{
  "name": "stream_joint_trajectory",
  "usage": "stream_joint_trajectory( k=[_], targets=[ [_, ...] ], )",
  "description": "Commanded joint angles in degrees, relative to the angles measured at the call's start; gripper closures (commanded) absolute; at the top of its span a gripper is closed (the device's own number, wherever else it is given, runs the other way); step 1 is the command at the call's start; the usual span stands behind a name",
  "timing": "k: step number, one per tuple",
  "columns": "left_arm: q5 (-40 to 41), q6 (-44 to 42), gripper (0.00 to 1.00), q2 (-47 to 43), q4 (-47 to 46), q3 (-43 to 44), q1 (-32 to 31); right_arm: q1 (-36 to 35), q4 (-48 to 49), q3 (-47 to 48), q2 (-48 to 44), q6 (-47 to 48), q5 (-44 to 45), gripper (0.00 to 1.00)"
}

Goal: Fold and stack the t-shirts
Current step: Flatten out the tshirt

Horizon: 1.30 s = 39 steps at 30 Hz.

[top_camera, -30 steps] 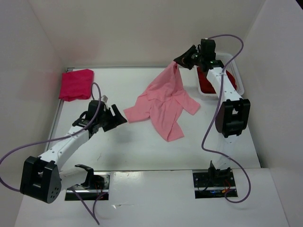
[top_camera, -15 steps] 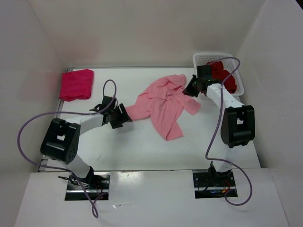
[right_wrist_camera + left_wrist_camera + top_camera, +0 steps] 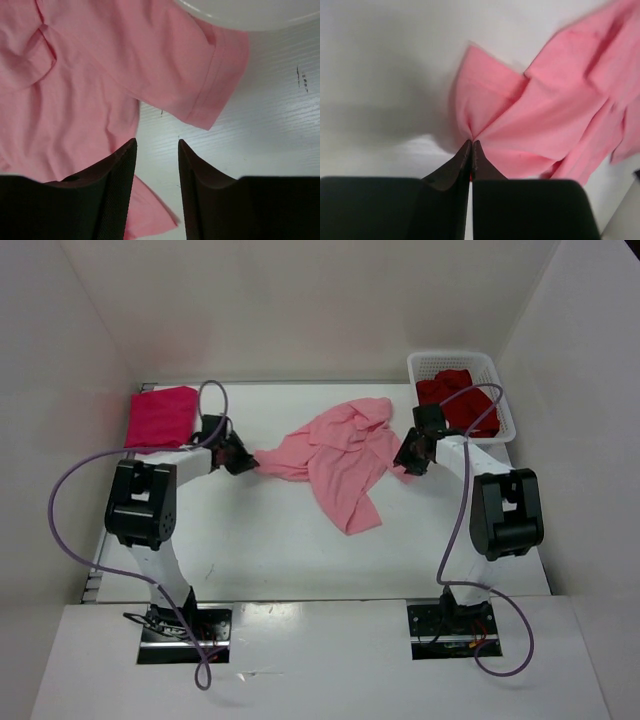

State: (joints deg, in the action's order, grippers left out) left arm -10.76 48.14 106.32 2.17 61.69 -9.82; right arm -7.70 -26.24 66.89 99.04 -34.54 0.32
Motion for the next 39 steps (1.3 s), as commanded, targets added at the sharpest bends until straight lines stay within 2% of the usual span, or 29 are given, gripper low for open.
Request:
stream_joint_trajectory(
  k=[1, 5, 9, 13, 14, 16, 20, 21, 27, 28, 30, 31, 39],
  targets=[
    [0.4, -1.29, 0.97, 0.63, -0.68, 5.01, 8.58, -2.04, 0.22, -1.33, -3.07, 1.32, 1.88, 0.56],
    [0.92, -2.96, 1.0, 2.92, 1.42, 13.34, 12.63, -4.16, -1.09, -1.33, -3.6, 1.85, 3.29, 0.76],
    [-0.56, -4.88, 0.99, 5.11, 3.7, 21.33, 14.66, -7.49, -2.5, 0.08, -3.6, 3.42, 2.23, 0.77],
    [-6.46, -7.35, 0.7, 6.97, 6.26, 27.25, 13.01, -13.37, -3.03, 3.32, -2.29, 5.8, 1.0, 0.7],
    [-6.46, -7.97, 0.51, 5.4, 6.78, 26.64, 12.12, -14.69, -3.64, 4.11, -1.76, 5.8, 1.0, 0.7],
    [-4.63, -9.02, 0.38, 2.5, 6.27, 23.67, 10.19, -17.16, -4.43, 6.22, -0.27, 7.2, 2.93, 0.7],
    [-4.0, -9.03, 0.03, -8.05, 5.55, 9.89, 7.46, -21.2, -5.57, 8.78, 2.9, 8.44, 6.0, 0.66],
    [-4.0, -9.03, 0.0, -9.54, 6.26, 7.94, 6.58, -21.21, -5.58, 9.39, 3.43, 9.05, 7.66, 0.63],
    [-6.71, -6.06, 0.02, -21.58, 6.19, -9.27, 1.75, -23.06, -7.24, 10.01, 7.21, 11.77, 12.33, 0.54],
    [-6.73, -5.08, 0.15, -22.29, 6.17, -11.05, 0.17, -23.75, -7.25, 10.62, 8.35, 11.78, 12.34, 0.54],
    [-5.16, -3.41, 0.26, -22.83, 5.04, -14.56, -1.59, -23.76, -7.77, 11.24, 9.58, 11.78, 12.87, 0.53],
    [-4.62, -2.45, 0.3, -22.83, 5.03, -15.19, -2.12, -23.76, -7.77, 11.24, 9.59, 12.3, 12.87, 0.53],
    [-2.33, -1.82, 0.31, -15.37, 1.96, -14.41, -2.66, -26.05, -8.3, 13.87, 13.27, 12.84, 13.39, 0.53]
  ],
)
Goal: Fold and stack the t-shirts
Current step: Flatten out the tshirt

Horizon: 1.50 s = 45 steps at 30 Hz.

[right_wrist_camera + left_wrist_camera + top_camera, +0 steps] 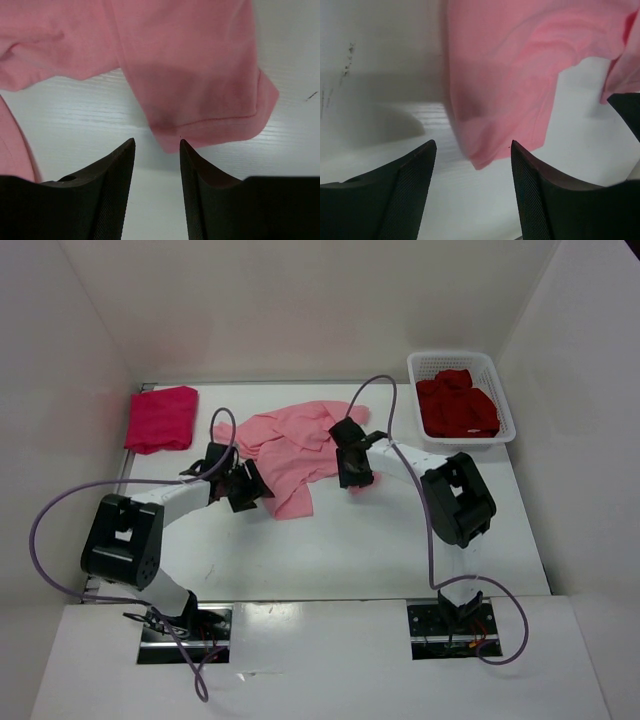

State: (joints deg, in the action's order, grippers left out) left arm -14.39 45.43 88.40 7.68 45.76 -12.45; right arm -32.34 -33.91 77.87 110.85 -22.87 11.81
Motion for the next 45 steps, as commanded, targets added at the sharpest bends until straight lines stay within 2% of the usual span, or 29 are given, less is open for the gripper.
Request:
stream_joint_trajectory(
  k=[1, 3, 5, 7, 9, 10, 11, 12, 13, 16, 17, 18, 21, 22, 23, 25, 26, 29, 30, 32, 33, 37, 38, 40, 44, 45],
  targets=[
    [1.3, 0.89, 0.31, 3.52, -3.55, 2.48, -0.03, -1.41, -0.63, 2.91, 1.48, 1.16, 1.9, 0.53],
    [1.3, 0.89, 0.35, 6.6, -4.95, 3.36, -0.03, -1.41, -0.63, 2.91, 2.88, 1.16, 2.59, 0.53],
    [1.3, 0.89, 0.43, 9.59, -5.65, 4.25, -0.03, -1.94, -1.15, 2.91, 3.58, 1.16, 3.3, 0.53],
    [0.69, 0.89, 0.51, 12.22, -6.19, 6.35, -0.03, -1.94, -1.16, 2.91, 4.29, 0.64, 3.3, 0.59],
    [0.68, 0.89, 0.66, 12.85, -6.19, 7.94, -0.03, -1.94, -1.16, 3.43, 4.9, 0.11, 4.09, 0.64],
    [0.68, 0.89, 0.71, 13.37, -6.19, 8.64, -0.03, -1.94, -1.16, 3.43, 4.9, 0.11, 4.7, 0.71],
    [1.64, 0.89, 0.79, 12.85, -5.67, 10.13, -0.03, -1.94, -1.16, 3.43, 4.9, -0.41, 4.71, 0.75],
    [2.52, -0.24, 0.83, 12.24, -4.79, 11.1, -0.03, -1.94, -1.16, 3.43, 4.9, -0.42, 4.71, 0.79],
    [4.27, -1.21, 0.86, 10.58, -2.43, 12.15, -0.03, -1.94, -1.16, 3.43, 4.9, -0.42, 3.06, 0.87],
    [6.47, -6.57, 0.97, 6.27, 3.53, 17.51, 2.07, -1.94, -0.63, 3.43, 3.68, -1.11, 0.06, 0.97],
    [8.31, -10.24, 1.0, 5.3, 5.57, 19.7, 2.69, -1.94, 0.07, 3.43, 1.67, -1.73, -2.38, 0.99],
    [9.72, -12.36, 1.0, 3.99, 10.64, 25.9, 2.69, -1.94, 0.86, 3.43, 0.52, -1.74, -3.71, 0.99],
    [13.33, -20.19, 1.0, 3.97, 20.22, 37.43, 2.69, -0.63, 2.35, 2.73, -4.91, -3.84, -10.3, 0.99],
    [14.47, -22.03, 0.98, 4.58, 22.7, 45.31, 1.91, -0.62, 2.36, 1.08, -6.24, -4.72, -11.71, 0.99],
    [18.14, -25.62, 0.96, 6.24, 28.38, 49.13, 0.77, 0.16, 3.05, 0.19, -7.56, -4.72, -13.81, 1.0],
    [21.58, -28.19, 0.91, 7.75, 32.99, 54.16, -3.62, 0.7, 3.06, -2.87, -10.82, -5.43, -14.45, 1.0],
    [24.65, -28.73, 0.83, 7.06, 34.05, 52.26, -5.2, 0.7, 3.58, -4.03, -11.7, -5.43, -15.23, 1.0],
    [27.3, -27.25, 0.74, 4.07, 34.07, 42.17, -10.22, 0.7, 3.59, -8.51, -13.55, -5.95, -16.38, 1.0],
    [27.31, -24.71, 0.64, 3.28, 34.07, 34.22, -10.75, 0.7, 3.59, -10.69, -14.07, -5.95, -16.38, 1.0],
    [24.17, -22.33, 0.47, 0.74, 31.36, 25.83, -11.37, 0.7, 4.12, -12.64, -14.08, -6.57, -16.91, 1.0],
    [21.54, -19.88, 0.44, 0.02, 30.47, 19.17, -11.98, 0.7, 4.12, -13.17, -14.08, -6.57, -16.91, 1.0],
    [20.45, -13.54, 0.23, -6.63, 27.48, 10.51, -11.99, 1.22, 4.12, -13.0, -14.08, -6.57, -17.44, 1.0],
    [20.46, -12.57, 0.02, -8.23, 26.43, 9.97, -10.94, 1.22, 3.51, -12.13, -14.08, -6.57, -17.44, 1.0],
    [18.8, -10.19, 0.0, -12.54, 24.41, 9.36, -6.92, 1.22, 2.98, -11.6, -14.08, -6.57, -17.44, 1.0],
    [12.47, -7.2, 0.01, -14.84, 20.19, 6.46, 0.31, 2.53, 2.97, -12.12, -14.08, -7.1, -16.12, 1.0],
    [11.59, -6.24, 0.14, -15.45, 18.87, 3.84, 1.62, 2.54, 2.97, -12.12, -14.78, -7.79, -16.12, 1.0]
  ],
)
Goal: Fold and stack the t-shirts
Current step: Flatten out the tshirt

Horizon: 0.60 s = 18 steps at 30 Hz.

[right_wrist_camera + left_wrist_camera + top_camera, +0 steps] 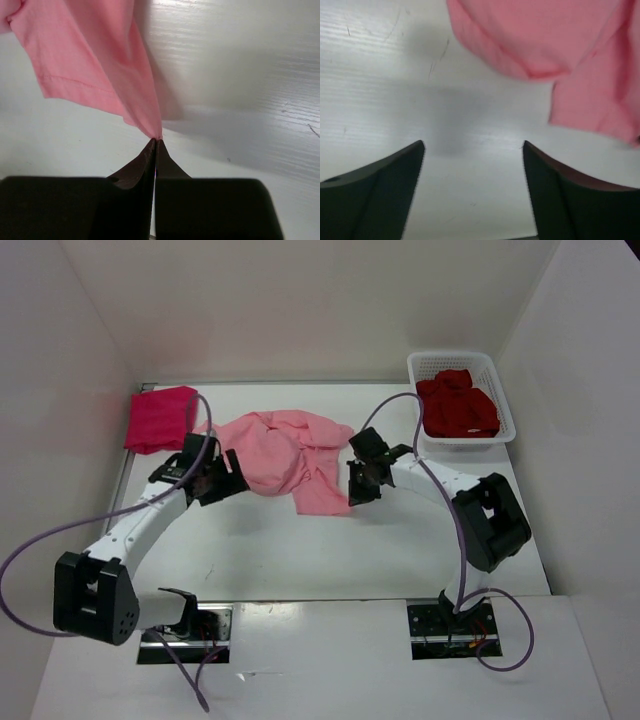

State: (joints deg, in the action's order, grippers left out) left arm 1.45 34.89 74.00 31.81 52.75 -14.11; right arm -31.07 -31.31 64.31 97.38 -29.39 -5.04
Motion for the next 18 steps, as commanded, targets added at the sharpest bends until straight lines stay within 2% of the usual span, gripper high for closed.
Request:
stream_joint_trajectory(
  k=[1, 2, 4, 7, 8, 13, 18],
  targets=[
    [-7.22, 6.22, 0.21, -1.05, -9.19, -4.66, 4.6, 2.23, 0.37, 0.91, -1.32, -1.29, 0.73, 1.0],
    [-8.65, 7.2, 0.27, -1.05, -11.23, -5.98, 6.97, 3.29, 0.89, 0.9, -2.1, -1.29, 0.73, 1.0],
    [-10.06, 8.61, 0.39, 2.01, -16.23, -7.48, 7.78, 3.91, 0.9, 0.9, -3.51, -1.29, 0.12, 1.0],
    [-10.32, 8.61, 0.46, 9.92, -18.98, -3.65, 8.31, 4.7, 0.9, 0.9, -3.52, -1.29, -0.5, 1.0],
    [-10.85, 8.61, 0.51, 13.59, -19.59, -2.32, 8.31, 4.7, 0.9, 0.9, -3.52, -1.29, -1.02, 1.0],
    [-7.52, 9.14, 0.58, 19.95, -21.97, 2.09, 8.92, 4.7, 1.43, 0.9, -4.04, -1.29, -2.16, 1.0],
    [-3.05, 11.41, 0.62, 21.8, -26.35, 1.39, 10.85, 4.7, 1.95, 0.29, -5.27, -1.29, -2.17, 1.0]
  ],
)
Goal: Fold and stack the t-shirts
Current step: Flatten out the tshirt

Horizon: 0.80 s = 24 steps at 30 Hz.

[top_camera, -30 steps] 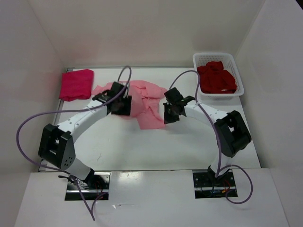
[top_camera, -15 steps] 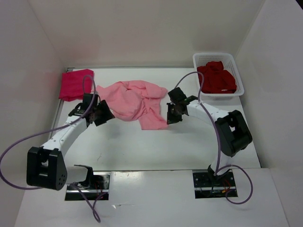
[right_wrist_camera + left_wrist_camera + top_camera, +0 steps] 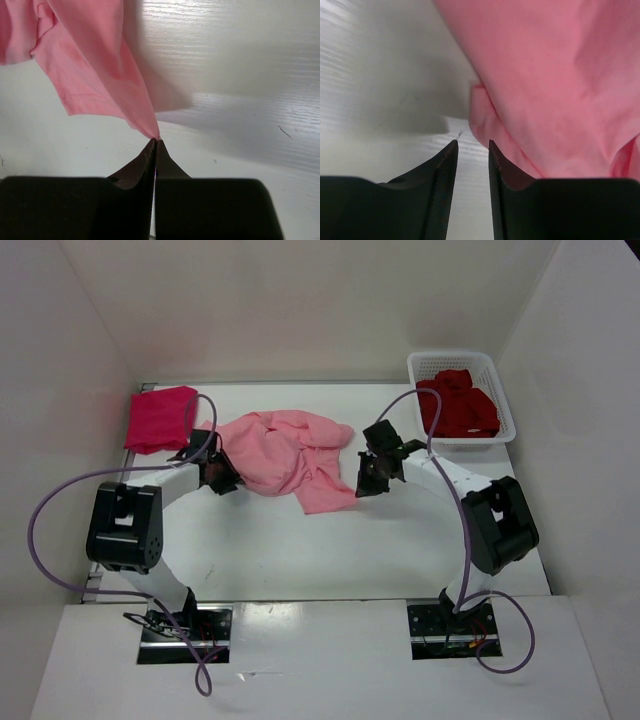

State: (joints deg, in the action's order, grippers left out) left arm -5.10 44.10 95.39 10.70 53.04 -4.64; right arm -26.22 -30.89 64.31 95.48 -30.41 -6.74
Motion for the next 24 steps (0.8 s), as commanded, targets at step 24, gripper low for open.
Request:
stream_joint_trajectory(
  k=[24],
  targets=[
    [1.58, 0.46, 0.85, 9.29, -7.28, 5.76, 1.92, -0.15, 3.12, 0.81, -2.32, -1.31, -1.52, 1.0]
  ],
)
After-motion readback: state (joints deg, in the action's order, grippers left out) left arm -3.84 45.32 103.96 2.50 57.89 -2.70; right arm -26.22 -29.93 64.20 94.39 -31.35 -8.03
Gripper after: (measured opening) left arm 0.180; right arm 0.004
